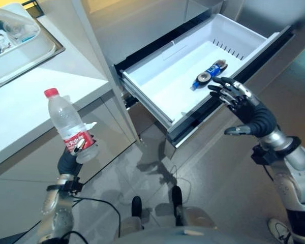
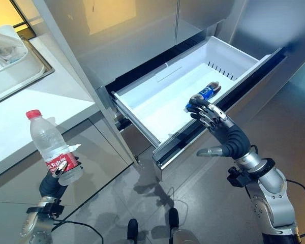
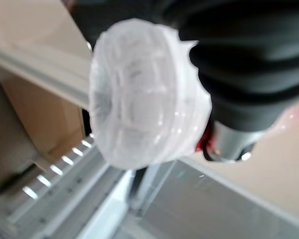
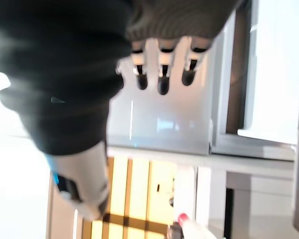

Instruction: Take the drinks into the refrigerator

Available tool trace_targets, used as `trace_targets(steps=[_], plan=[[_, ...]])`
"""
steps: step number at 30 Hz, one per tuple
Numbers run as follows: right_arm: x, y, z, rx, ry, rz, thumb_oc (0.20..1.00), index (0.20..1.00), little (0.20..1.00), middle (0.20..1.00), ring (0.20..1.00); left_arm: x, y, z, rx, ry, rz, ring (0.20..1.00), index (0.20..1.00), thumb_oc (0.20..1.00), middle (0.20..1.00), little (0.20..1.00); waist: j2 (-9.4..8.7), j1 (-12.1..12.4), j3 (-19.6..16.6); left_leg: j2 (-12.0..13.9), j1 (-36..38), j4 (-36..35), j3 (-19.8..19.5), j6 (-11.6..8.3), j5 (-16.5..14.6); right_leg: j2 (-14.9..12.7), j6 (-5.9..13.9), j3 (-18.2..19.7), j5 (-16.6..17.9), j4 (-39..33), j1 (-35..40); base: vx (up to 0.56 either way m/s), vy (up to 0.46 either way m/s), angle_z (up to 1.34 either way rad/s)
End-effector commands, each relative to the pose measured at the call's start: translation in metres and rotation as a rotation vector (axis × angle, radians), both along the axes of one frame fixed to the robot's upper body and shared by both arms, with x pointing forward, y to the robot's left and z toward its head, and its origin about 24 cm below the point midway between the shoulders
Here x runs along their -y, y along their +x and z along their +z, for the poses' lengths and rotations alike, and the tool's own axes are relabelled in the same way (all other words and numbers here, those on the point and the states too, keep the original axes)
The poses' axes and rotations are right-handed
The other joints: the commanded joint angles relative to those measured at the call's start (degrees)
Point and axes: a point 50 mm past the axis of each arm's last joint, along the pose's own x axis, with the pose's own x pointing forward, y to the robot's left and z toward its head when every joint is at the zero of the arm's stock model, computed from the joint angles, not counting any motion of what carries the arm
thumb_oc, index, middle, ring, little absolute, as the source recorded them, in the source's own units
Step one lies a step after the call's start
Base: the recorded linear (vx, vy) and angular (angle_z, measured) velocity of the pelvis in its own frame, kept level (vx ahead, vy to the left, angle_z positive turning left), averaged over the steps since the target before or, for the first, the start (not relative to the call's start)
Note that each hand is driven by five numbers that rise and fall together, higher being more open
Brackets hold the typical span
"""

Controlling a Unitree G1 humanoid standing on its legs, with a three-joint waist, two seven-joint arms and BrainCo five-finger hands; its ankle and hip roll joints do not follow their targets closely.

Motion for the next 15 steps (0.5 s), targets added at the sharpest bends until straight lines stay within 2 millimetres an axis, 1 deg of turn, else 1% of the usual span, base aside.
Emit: trace_targets(steps=[1,3,4,5,6,7,8,9,10,12,13,14,15], plan=[[0.009,0.005,0.002,0.041,0.124,-0.024,1.000,1.000,1.000,1.000,1.000,-0.007,0.017,0.076,0.394,0.102,-0.043,0.200,0.200,0.200,0.200,0.200,-1.84,0.82,-4.51,-3.46,5.89,0.42,-1.75,4.65,-7.43,-2.05,2.81,-1.20,-11.93,5.97,4.98,0.02,-0.022,0.09],[0.012,0.011,-0.005,-0.003,0.133,-0.040,1.000,1.000,1.000,1.000,1.000,0.003,0.021,0.080,0.413,0.121,-0.101,0.200,0.200,0.200,0.200,0.200,-2.15,1.01,-5.05,-3.46,6.07,0.43,-1.77,4.63,-7.47,-2.02,2.81,-1.28,-11.81,5.61,5.48,0.02,-0.028,0.10],[0.013,0.012,-0.004,-0.005,0.129,-0.038,1.000,1.000,1.000,1.000,1.000,0.009,0.021,0.082,0.422,0.135,-0.135,0.200,0.200,0.200,0.200,0.200,-2.31,1.12,-5.39,-3.47,6.19,0.42,-1.82,4.62,-7.50,-1.99,2.80,-1.39,-11.81,5.28,5.86,0.02,-0.044,0.10],[0.014,0.020,-0.013,-0.063,0.181,-0.019,1.000,1.000,1.000,1.000,1.000,0.018,0.021,0.089,0.463,0.143,-0.181,0.200,0.200,0.200,0.200,0.200,-2.65,1.49,-5.89,-3.55,6.38,0.44,-1.81,4.58,-7.52,-1.98,2.78,-1.41,-11.71,4.98,6.29,0.01,-0.047,0.09],[0.009,0.024,-0.017,-0.100,0.200,0.031,1.000,1.000,1.000,1.000,1.000,0.024,0.022,0.089,0.466,0.154,-0.215,0.200,0.200,0.200,0.200,0.200,-2.82,1.60,-6.12,-3.57,6.47,0.45,-1.82,4.57,-7.55,-1.99,2.78,-1.36,-11.61,4.88,6.46,0.01,-0.051,0.03],[0.006,0.026,-0.020,-0.130,0.199,0.060,1.000,1.000,1.000,1.000,1.000,0.030,0.022,0.094,0.477,0.210,-0.245,0.200,0.200,0.200,0.200,0.200,-2.91,1.71,-6.43,-3.57,6.59,0.47,-1.78,4.55,-7.58,-2.01,2.74,-1.38,-11.57,4.67,6.79,0.00,-0.031,-0.04],[0.006,0.026,-0.020,-0.130,0.200,0.061,1.000,1.000,1.000,1.000,1.000,0.030,0.022,0.094,0.477,0.211,-0.244,0.200,0.200,0.200,0.200,0.200,-2.92,1.72,-6.42,-3.57,6.62,0.47,-1.77,4.55,-7.59,-2.01,2.74,-1.37,-11.56,4.63,6.85,0.01,-0.032,-0.02],[0.001,0.029,-0.024,-0.165,0.188,0.091,1.000,1.000,1.000,1.000,1.000,0.034,0.023,0.099,0.487,0.263,-0.272,0.200,0.200,0.200,0.200,0.200,-3.06,1.87,-6.67,-3.58,6.73,0.52,-1.76,4.54,-7.61,-2.00,2.74,-1.32,-11.49,4.52,7.09,0.02,-0.041,0.00],[-0.009,0.031,-0.024,-0.195,0.172,0.168,1.000,1.000,1.000,1.000,1.000,0.044,0.022,0.108,0.528,0.332,-0.345,0.200,0.200,0.200,0.200,0.200,-3.08,2.04,-7.35,-3.59,6.99,0.61,-1.69,4.56,-7.67,-2.09,2.78,-1.22,-11.44,4.25,7.54,0.02,-0.054,0.02],[-0.020,0.039,-0.030,-0.243,0.210,0.215,1.000,1.000,1.000,1.000,1.000,0.055,0.025,0.112,0.556,0.339,-0.405,0.200,0.200,0.200,0.200,0.200,-3.12,2.24,-7.96,-3.74,7.32,0.79,-1.42,4.56,-7.79,-2.15,2.83,-1.13,-11.31,3.91,8.21,0.01,-0.023,0.00],[-0.028,0.040,-0.029,-0.252,0.188,0.263,1.000,1.000,1.000,1.000,1.000,0.060,0.025,0.115,0.576,0.351,-0.437,0.200,0.200,0.200,0.200,0.200,-3.07,2.27,-8.29,-3.78,7.52,0.82,-1.26,4.57,-7.89,-2.15,2.83,-1.00,-11.28,3.74,8.46,0.00,0.000,0.00],[-0.028,0.040,-0.029,-0.252,0.187,0.264,1.000,1.000,1.000,1.000,1.000,0.060,0.025,0.115,0.576,0.351,-0.436,0.200,0.200,0.200,0.200,0.200,-3.06,2.25,-8.25,-3.77,7.56,0.81,-1.23,4.57,-7.91,-2.14,2.83,-0.98,-11.27,3.72,8.50,0.01,-0.017,-0.05],[-0.035,0.043,-0.028,-0.263,0.176,0.300,1.000,1.000,1.000,1.000,1.000,0.065,0.025,0.120,0.599,0.380,-0.455,0.200,0.200,0.200,0.200,0.200,-3.01,2.36,-8.53,-3.80,7.75,0.97,-1.08,4.58,-8.03,-2.19,2.84,-0.88,-11.24,3.59,8.81,0.01,-0.016,-0.07]])
